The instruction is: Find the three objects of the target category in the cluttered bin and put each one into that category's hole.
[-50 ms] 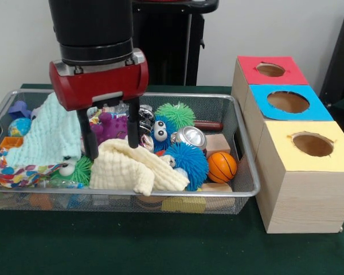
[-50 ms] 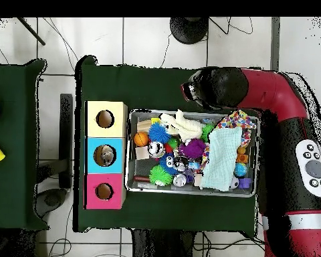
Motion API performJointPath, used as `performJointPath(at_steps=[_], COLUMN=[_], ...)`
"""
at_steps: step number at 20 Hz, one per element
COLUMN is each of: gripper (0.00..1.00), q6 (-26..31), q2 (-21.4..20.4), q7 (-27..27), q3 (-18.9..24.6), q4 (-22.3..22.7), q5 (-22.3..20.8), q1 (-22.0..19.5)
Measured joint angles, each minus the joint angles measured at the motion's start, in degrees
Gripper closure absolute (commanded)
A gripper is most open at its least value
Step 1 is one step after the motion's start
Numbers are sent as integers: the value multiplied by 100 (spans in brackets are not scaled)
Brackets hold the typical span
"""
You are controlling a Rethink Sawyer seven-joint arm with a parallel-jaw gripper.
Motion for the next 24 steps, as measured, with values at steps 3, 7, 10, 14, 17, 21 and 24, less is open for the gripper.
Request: performJointPath(at_steps=[3, 7, 10, 14, 17, 21, 24], gripper=[0, 0, 0, 0, 0, 0, 0], q6=[0, 26, 36, 64, 102, 139, 145], q2=[46, 73, 78, 87, 96, 114, 126], q7=[0, 0, 0, -7, -25, -61, -99], q3=[58, 119, 135, 138, 142, 142, 143], q4=[-32, -39, -39, -65, -97, -157, -193], q5=[-10, -21, -32, -46, -57, -75, -82], q1=[-18, -40, -59, -80, -106, -125, -131])
